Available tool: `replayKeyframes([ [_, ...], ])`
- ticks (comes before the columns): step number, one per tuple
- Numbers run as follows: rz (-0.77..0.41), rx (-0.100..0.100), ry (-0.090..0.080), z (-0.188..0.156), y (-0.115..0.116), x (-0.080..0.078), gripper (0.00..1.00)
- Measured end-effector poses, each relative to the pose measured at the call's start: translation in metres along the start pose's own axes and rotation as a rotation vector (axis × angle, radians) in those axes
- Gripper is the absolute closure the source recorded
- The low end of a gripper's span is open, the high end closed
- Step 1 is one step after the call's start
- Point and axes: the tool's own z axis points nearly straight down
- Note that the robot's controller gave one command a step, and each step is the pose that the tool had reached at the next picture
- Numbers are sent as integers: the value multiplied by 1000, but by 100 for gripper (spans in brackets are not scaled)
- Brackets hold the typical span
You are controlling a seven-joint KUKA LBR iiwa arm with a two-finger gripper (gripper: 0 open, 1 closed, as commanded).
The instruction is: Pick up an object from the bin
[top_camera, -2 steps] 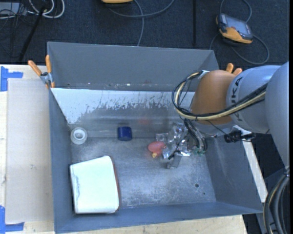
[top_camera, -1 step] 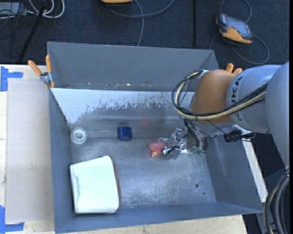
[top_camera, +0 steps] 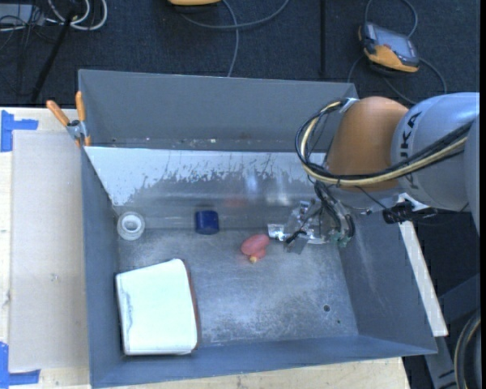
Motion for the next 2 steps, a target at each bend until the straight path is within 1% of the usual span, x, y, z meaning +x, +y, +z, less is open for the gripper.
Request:
replayKeyframes([
  [1, -3, 0, 1, -25, 0, -1, 100],
  [2, -7, -1, -1, -76, 0, -3, 100],
])
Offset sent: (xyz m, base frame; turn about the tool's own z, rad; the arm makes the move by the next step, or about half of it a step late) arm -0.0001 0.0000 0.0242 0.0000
